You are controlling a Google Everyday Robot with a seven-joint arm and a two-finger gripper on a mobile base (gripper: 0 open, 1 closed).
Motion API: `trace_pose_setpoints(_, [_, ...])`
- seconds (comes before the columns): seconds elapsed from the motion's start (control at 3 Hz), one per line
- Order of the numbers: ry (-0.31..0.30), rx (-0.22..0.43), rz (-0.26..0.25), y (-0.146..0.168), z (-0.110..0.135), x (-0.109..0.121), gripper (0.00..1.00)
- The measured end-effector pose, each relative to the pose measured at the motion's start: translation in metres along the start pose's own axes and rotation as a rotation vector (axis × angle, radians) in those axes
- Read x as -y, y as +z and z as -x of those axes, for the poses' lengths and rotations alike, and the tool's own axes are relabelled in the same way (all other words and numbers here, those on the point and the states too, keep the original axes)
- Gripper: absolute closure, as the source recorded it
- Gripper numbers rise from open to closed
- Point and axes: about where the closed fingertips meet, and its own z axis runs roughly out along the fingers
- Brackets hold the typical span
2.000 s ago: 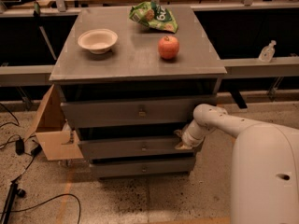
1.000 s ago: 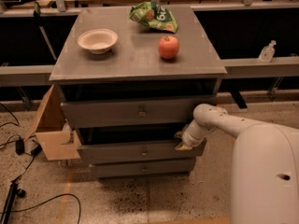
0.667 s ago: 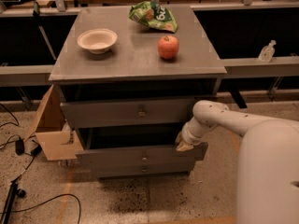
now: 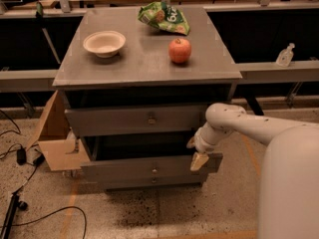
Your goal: Open middle drawer
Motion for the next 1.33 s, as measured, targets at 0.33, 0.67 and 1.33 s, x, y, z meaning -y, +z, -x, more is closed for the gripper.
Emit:
trace_pose_setpoints(0.33, [0.061,-0.043,0.011,-0.056,0.022,-0.023,0.13])
trace_pose_setpoints(0.67, [0.096,-0.066,0.023,-0.082,0.033,-0.034,0.0])
trace_pose_setpoints(1.33, [0.125,0.0,0.111,-0.06,0.03,-0.043,0.0])
